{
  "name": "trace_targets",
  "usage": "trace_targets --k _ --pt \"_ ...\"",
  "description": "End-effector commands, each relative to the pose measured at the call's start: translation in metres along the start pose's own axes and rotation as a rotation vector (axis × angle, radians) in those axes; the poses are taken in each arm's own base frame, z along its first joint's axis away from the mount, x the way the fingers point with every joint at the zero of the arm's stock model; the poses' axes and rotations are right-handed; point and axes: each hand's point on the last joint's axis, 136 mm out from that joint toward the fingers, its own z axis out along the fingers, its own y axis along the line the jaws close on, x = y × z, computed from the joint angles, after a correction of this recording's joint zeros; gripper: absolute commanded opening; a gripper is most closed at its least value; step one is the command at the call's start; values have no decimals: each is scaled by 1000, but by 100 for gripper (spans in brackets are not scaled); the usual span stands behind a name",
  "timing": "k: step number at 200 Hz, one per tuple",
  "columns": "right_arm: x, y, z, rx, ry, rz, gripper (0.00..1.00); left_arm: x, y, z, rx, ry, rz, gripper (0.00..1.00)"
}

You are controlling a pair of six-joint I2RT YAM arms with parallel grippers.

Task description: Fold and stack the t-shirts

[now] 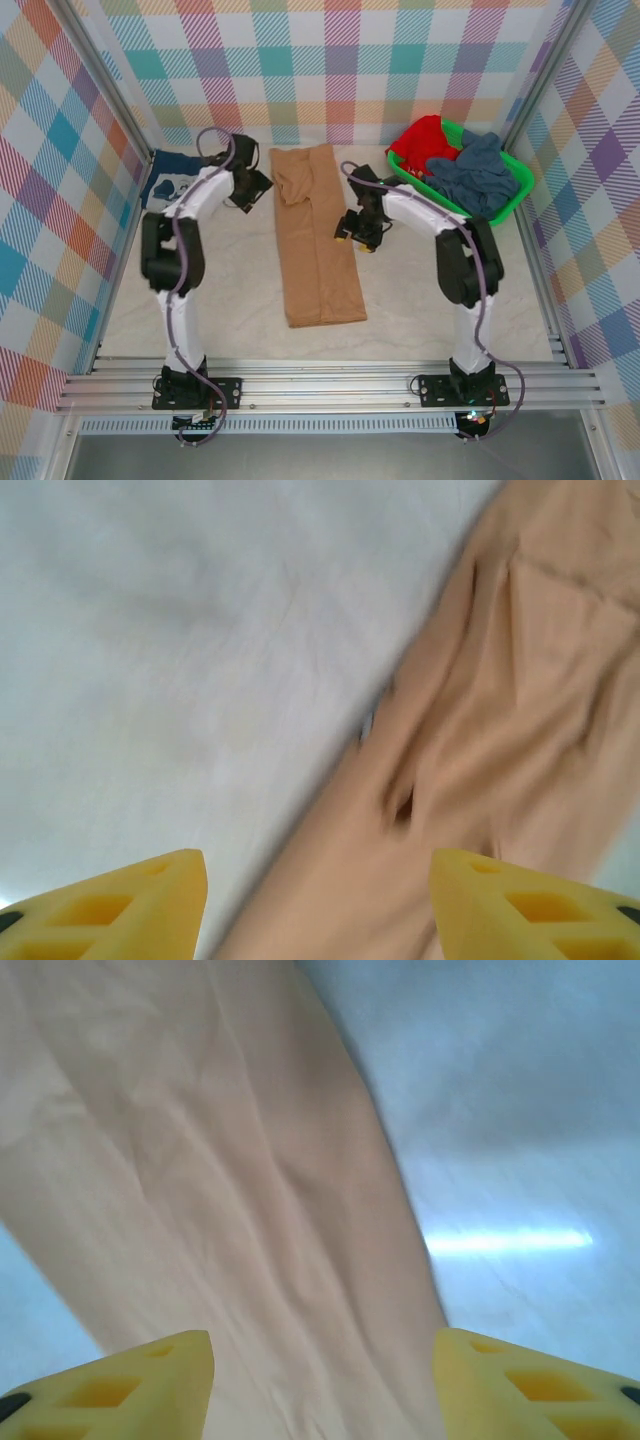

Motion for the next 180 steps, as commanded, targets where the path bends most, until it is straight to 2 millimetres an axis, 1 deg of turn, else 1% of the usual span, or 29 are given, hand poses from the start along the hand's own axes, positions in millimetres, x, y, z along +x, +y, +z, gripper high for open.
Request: trace_targets --k 1,10,16,21,29,39,45,61,74,83,95,107,122,141,157,169,180 --pt "54 -19 -5 -68 137 -14 59 96 28 -29 1 194 59 61" --pt "76 -28 -5 -99 183 -20 58 139 55 -35 -33 286 93 61" --pt "88 -35 -4 -109 208 -22 57 163 73 -40 -57 334 113 61" --pt "98 -39 -6 -123 222 -30 56 180 88 -44 -80 363 123 61" --pt "110 -44 -6 -143 237 -50 56 201 112 -49 -106 394 126 61" --pt "123 -52 -4 -150 260 -57 56 221 136 -51 -118 429 92 61" --pt "129 -57 -1 -151 276 -50 55 231 145 -49 -102 446 60 61" --pt "143 -64 12 -172 336 -17 52 254 160 -44 -81 484 1 60" --pt "150 -69 24 -182 375 24 50 271 167 -42 -103 524 19 60" --pt "151 -71 30 -183 384 39 49 276 171 -42 -122 527 43 60" --pt "150 -72 35 -179 383 52 48 277 168 -38 -105 514 30 60" --pt "149 -73 37 -171 381 63 47 272 161 -33 -77 481 10 59" --pt "149 -74 39 -163 383 77 46 264 150 -32 -57 433 1 59" --pt "148 -79 41 -138 380 94 43 257 142 -41 -50 382 9 57" --pt "145 -81 45 -124 364 98 40 254 142 -49 -59 358 19 57" --pt "142 -80 48 -123 362 99 37 254 144 -50 -58 359 19 57" --pt "143 -79 51 -122 376 109 33 257 145 -46 -56 373 14 57"
